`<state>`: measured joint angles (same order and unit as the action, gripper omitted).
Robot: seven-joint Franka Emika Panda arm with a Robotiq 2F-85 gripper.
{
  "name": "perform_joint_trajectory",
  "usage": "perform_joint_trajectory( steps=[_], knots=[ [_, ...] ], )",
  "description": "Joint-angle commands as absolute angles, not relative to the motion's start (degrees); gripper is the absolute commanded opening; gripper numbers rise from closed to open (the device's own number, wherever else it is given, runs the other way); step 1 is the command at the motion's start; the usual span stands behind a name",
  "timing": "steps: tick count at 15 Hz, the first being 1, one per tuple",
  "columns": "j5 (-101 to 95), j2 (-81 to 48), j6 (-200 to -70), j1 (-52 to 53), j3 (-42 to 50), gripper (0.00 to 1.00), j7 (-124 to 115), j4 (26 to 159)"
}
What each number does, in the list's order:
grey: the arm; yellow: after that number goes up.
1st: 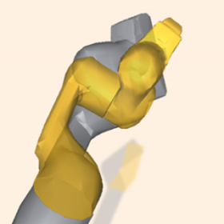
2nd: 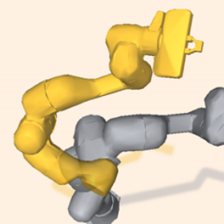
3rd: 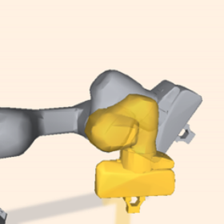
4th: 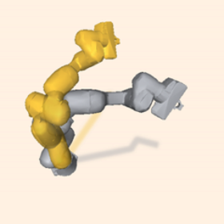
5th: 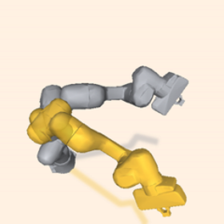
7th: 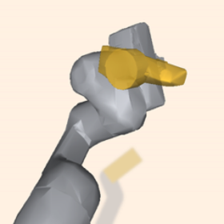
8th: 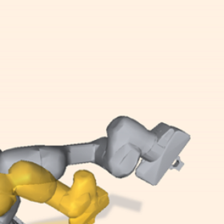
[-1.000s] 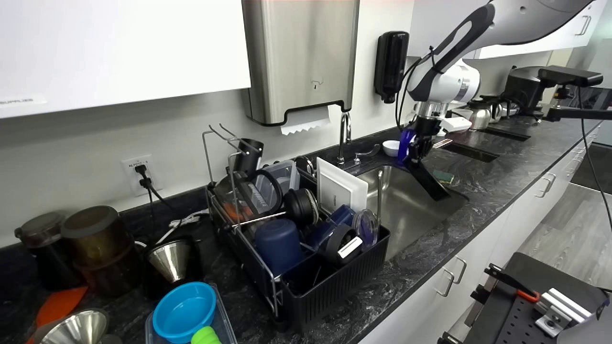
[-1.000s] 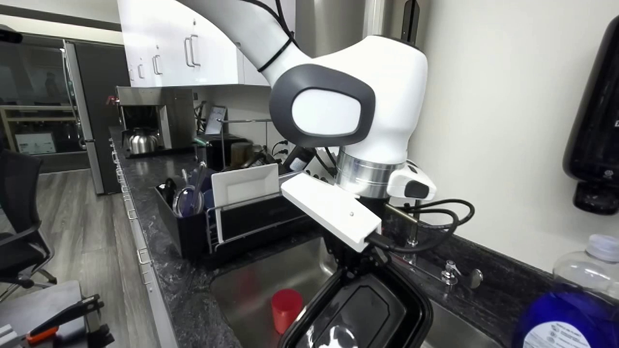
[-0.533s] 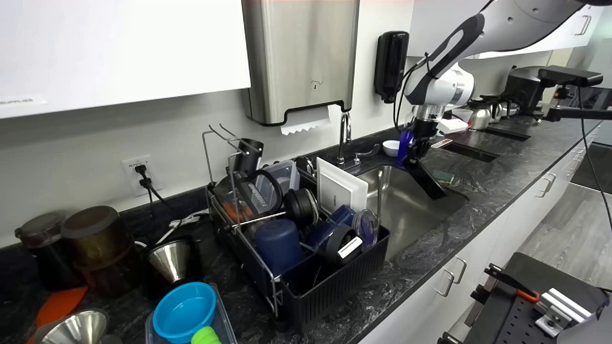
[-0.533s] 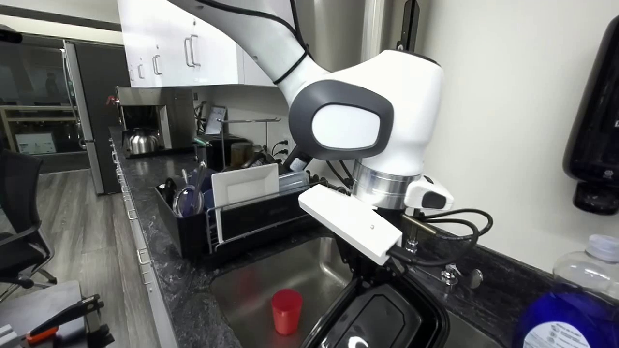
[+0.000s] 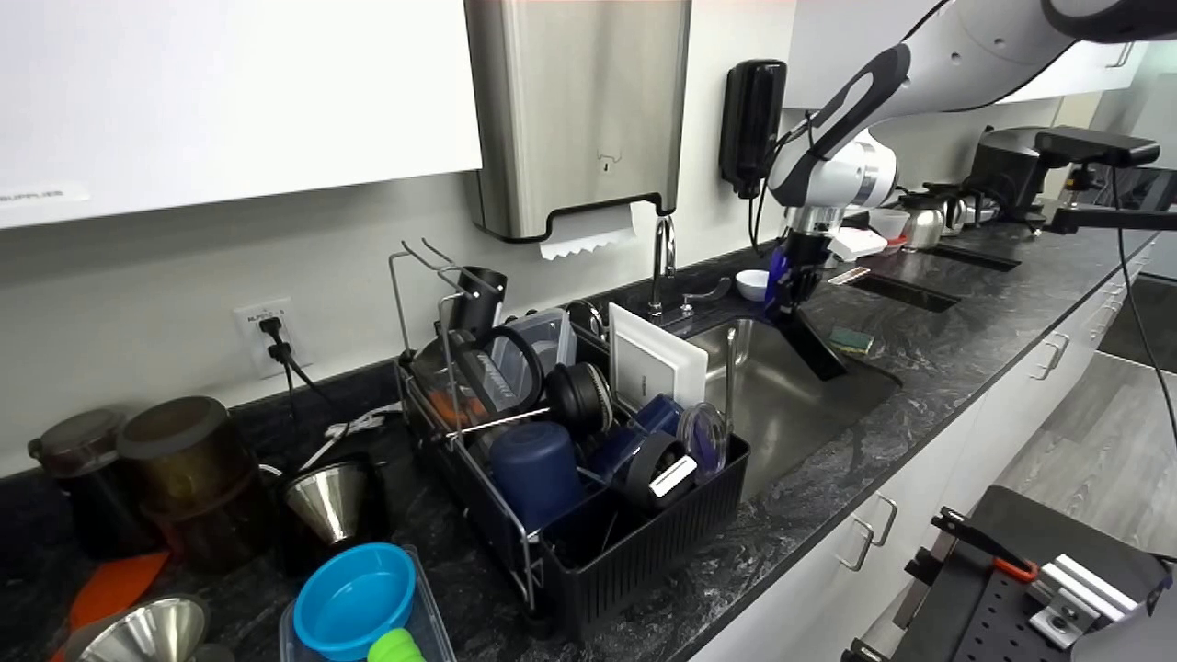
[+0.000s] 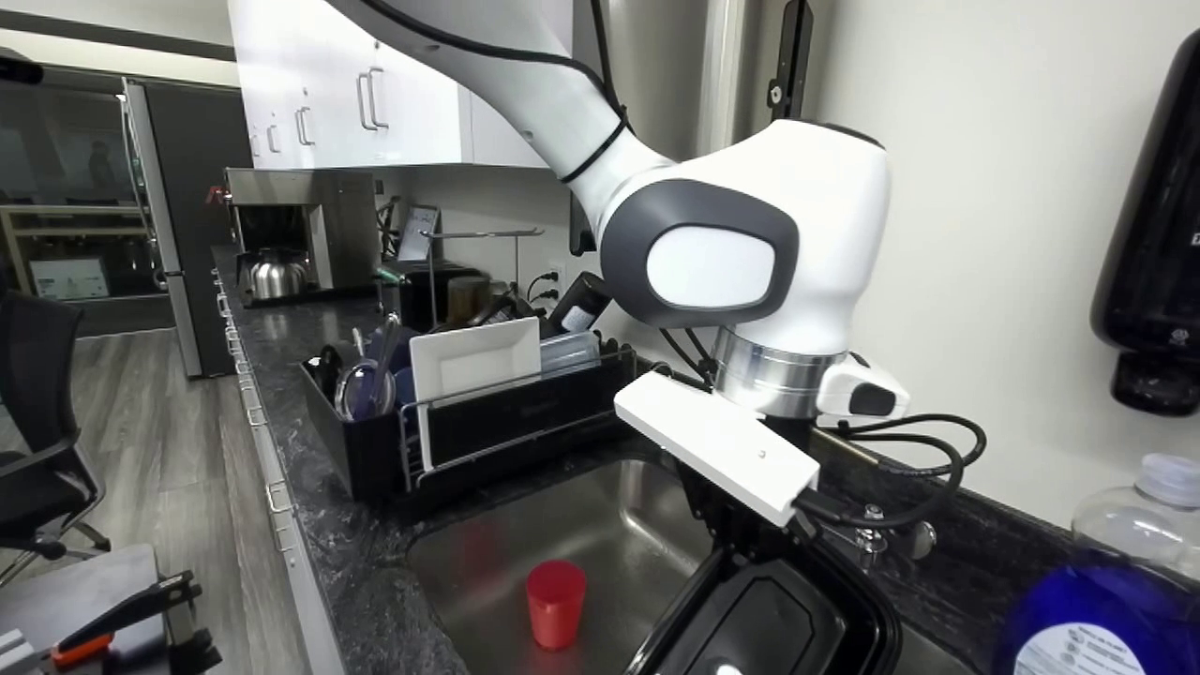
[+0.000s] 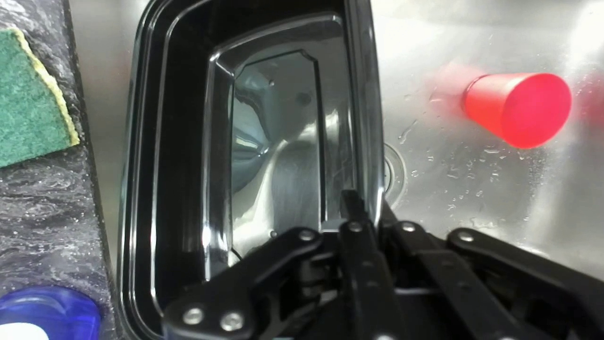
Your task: Remove the black lunchbox from the dish rack and place it in the sink
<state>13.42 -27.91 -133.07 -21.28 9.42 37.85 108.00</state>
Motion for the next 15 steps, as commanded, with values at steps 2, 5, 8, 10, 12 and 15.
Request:
perform_joint_trajectory(
  steps=[2, 5, 8, 10, 12, 15],
  knots=[
    [12.4, -30.2, -132.1, -23.0, 7.5, 0.02, 38.1, 105.4],
    [12.3, -31.0, -131.7, -23.1, 7.1, 0.02, 38.2, 104.9],
    [12.4, -30.6, -132.6, -22.8, 6.9, 0.07, 37.2, 105.9],
    [12.4, -30.6, -132.4, -22.8, 6.8, 0.07, 37.2, 105.8],
    [12.4, -30.6, -132.3, -22.8, 6.8, 0.07, 37.2, 105.7],
    [12.4, -30.6, -132.3, -22.8, 6.8, 0.07, 37.2, 105.7]
  ],
)
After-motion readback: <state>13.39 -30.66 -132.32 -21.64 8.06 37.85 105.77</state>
